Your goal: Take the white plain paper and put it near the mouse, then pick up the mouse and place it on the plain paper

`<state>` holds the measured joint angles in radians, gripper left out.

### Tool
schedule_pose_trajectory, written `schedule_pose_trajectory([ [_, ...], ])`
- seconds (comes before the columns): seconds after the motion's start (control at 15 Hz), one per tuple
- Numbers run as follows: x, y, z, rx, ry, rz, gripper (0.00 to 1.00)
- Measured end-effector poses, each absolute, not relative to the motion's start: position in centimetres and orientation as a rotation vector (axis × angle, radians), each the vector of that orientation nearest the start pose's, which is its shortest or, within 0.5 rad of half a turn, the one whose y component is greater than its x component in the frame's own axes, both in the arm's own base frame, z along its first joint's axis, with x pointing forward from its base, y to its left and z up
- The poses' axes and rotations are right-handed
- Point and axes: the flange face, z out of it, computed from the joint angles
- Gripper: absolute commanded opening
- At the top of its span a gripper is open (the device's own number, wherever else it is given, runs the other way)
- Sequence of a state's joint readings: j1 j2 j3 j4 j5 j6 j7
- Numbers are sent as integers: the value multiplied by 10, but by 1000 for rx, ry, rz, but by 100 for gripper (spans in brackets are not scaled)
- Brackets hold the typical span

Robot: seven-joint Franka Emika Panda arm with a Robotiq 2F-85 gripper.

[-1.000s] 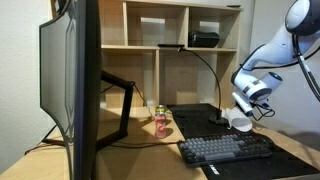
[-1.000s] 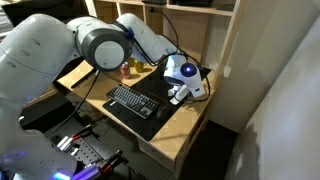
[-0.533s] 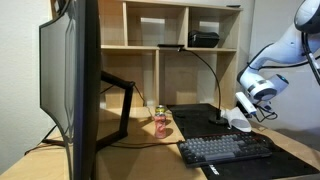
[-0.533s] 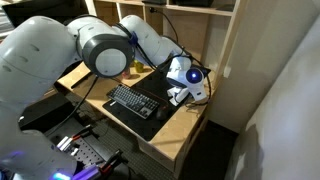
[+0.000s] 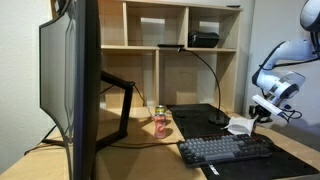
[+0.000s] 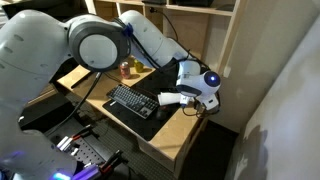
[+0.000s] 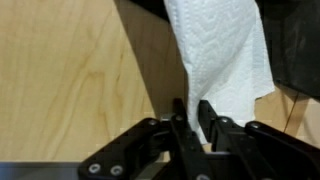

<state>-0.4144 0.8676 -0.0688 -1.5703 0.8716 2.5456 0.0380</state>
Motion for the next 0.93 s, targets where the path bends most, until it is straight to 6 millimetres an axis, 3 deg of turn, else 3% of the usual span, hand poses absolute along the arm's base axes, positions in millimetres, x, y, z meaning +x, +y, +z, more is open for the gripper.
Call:
schedule_pose_trajectory([
  [0.27,624,-324,155,-2374,1519,-421,82],
  [0.47,633,-310,183,-2390,1541,-607,99],
  [0.67,632,-294,212,-2401,1564,-674,100],
  [0.93,603,-294,236,-2519,1718,-668,100],
])
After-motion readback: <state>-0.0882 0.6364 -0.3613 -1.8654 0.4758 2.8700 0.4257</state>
